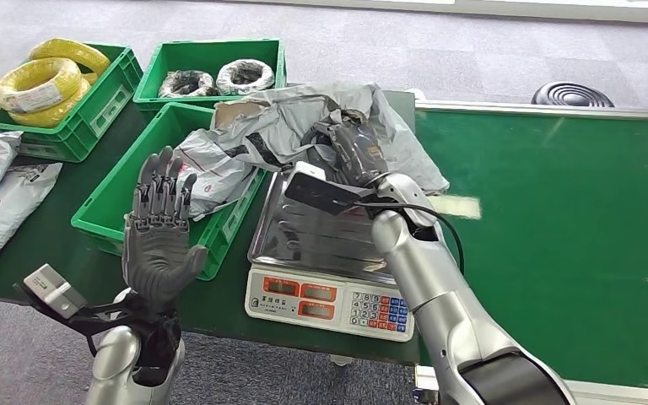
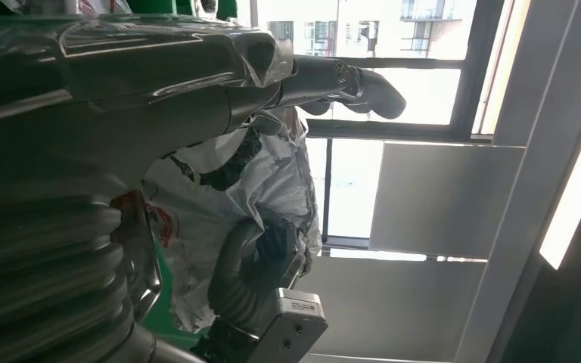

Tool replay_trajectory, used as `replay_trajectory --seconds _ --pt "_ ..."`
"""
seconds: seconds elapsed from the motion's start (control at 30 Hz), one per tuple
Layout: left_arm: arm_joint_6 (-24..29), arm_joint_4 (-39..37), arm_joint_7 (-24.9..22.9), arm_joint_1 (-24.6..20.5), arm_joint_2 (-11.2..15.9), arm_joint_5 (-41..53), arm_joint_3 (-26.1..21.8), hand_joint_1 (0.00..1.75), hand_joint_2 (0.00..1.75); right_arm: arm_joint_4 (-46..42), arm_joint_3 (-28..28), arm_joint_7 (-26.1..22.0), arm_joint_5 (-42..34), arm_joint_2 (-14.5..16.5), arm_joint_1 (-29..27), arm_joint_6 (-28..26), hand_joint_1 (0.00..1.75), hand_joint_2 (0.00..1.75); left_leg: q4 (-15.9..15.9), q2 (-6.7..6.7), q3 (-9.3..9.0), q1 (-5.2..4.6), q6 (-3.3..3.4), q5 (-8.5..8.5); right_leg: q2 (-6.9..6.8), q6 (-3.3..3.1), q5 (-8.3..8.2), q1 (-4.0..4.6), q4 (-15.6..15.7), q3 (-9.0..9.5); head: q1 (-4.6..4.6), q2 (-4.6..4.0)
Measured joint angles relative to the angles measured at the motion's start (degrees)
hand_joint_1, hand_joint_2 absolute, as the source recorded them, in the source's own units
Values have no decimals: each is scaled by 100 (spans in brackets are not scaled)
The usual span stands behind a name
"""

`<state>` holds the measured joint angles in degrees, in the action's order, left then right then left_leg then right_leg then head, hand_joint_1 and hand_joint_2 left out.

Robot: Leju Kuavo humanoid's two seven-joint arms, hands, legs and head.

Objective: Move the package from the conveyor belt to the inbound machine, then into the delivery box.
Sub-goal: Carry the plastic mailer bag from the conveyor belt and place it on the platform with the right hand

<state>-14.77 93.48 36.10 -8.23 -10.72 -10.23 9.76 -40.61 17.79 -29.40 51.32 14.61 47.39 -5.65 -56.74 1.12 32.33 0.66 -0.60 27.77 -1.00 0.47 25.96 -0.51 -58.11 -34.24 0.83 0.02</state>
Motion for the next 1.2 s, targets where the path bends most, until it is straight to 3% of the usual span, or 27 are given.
replay_trajectory --seconds 0.1,0.43,1.2 --pt "-1 -70 -16 -84 -11 -7 27 0 175 184 3 -29 -204 28 -30 11 0 175 0 1 0 0 0 0 0 0 0 0 0 0 1 0" --pt "19 -199 -60 -194 -53 -42 73 0 175 804 -49 -43 -917 174 -255 185 0 175 0 3 0 0 0 0 1 0 0 0 0 -1 1 0" --pt "17 -510 19 -303 -52 -80 82 0 175 1286 -48 122 -1150 261 -426 490 0 175 0 2 0 0 0 0 1 0 0 0 0 -1 1 0"
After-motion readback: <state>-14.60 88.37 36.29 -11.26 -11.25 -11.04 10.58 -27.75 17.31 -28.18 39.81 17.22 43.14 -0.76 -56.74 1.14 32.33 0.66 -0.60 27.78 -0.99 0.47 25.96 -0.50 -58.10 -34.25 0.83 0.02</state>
